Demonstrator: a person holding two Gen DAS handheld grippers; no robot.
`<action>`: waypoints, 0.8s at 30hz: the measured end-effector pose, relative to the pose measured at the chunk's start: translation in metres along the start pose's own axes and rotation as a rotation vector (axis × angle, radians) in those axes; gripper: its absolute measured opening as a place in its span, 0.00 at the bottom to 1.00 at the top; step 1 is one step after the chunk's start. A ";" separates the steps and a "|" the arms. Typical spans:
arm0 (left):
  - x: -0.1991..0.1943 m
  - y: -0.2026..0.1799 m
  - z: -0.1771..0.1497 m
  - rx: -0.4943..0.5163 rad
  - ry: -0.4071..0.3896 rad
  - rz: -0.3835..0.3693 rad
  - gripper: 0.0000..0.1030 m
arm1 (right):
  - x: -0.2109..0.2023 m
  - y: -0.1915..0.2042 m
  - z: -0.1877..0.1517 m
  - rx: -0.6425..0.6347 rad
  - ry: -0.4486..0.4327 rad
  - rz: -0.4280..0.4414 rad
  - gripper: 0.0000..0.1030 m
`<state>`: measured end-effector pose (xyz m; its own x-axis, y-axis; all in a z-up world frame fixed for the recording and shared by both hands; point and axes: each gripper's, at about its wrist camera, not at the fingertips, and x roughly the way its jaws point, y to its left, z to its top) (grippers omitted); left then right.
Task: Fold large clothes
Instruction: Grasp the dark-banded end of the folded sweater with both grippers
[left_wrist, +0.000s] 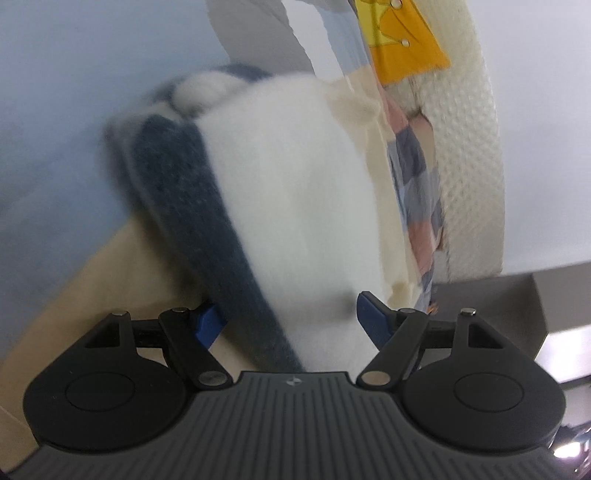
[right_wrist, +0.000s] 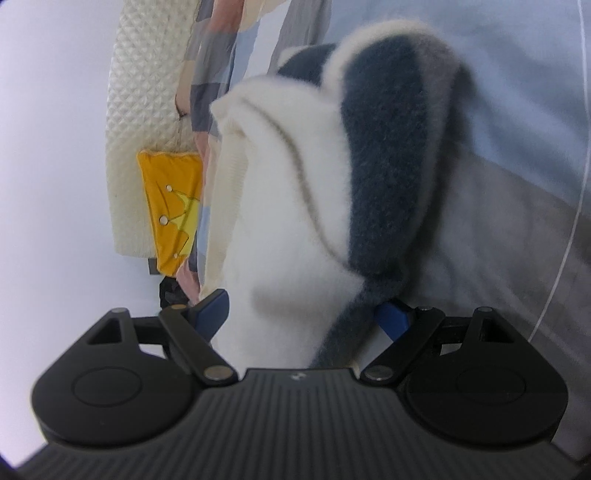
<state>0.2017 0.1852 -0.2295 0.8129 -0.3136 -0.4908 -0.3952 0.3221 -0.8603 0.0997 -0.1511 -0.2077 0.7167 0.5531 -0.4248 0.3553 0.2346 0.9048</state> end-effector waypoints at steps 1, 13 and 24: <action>0.000 0.001 0.001 -0.012 -0.006 -0.005 0.76 | 0.000 0.001 0.000 -0.010 -0.002 -0.004 0.85; -0.003 0.004 0.007 -0.057 -0.066 -0.010 0.66 | 0.001 0.003 0.003 -0.055 -0.016 -0.024 0.84; -0.014 -0.004 0.004 0.065 -0.113 0.032 0.42 | -0.006 0.000 0.006 -0.066 -0.065 -0.061 0.64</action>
<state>0.1936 0.1923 -0.2180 0.8448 -0.2011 -0.4959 -0.3958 0.3888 -0.8320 0.0996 -0.1594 -0.2053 0.7330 0.4842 -0.4778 0.3602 0.3196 0.8764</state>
